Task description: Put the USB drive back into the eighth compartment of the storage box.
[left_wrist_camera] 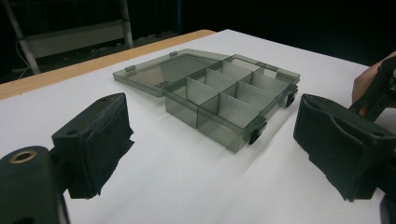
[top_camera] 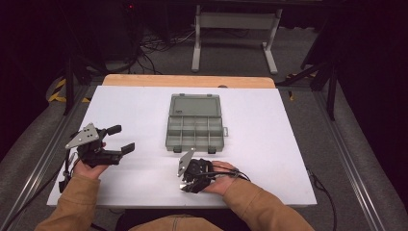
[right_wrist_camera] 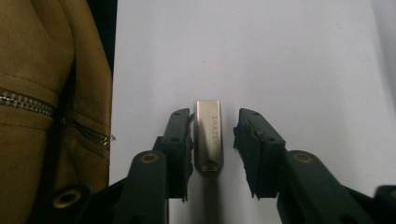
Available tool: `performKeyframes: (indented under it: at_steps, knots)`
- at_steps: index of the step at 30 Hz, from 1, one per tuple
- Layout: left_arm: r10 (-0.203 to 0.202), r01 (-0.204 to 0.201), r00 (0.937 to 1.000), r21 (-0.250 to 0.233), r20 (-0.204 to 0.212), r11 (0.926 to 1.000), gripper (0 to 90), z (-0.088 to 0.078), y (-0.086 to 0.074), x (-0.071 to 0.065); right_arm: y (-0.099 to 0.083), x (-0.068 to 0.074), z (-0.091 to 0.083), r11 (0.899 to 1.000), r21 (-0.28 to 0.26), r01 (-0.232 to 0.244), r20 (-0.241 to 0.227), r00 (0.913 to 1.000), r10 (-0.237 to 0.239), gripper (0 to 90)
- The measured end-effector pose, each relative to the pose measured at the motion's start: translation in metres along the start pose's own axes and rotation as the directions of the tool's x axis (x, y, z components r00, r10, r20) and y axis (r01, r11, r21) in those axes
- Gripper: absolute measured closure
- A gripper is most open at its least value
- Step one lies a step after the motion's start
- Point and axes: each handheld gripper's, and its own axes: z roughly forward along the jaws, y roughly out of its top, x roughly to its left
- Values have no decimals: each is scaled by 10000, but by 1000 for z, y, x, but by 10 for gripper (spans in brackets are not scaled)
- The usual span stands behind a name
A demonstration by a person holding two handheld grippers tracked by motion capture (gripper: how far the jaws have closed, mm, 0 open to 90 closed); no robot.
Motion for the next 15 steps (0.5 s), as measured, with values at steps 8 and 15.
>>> performKeyframes:
  at_steps: [8, 15]
  knots:
    - [63, -63, 10000, -15, -16, 10000, 118, -1, 0, 0, 0, 2, 0, 10000, 46, 34, 102, 9999, -34, 787]
    - [81, -81, 10000, -21, -16, 10000, 118, -1, 1, 0, 0, 1, 0, 10000, 38, 15, -3, 10000, -15, 793]
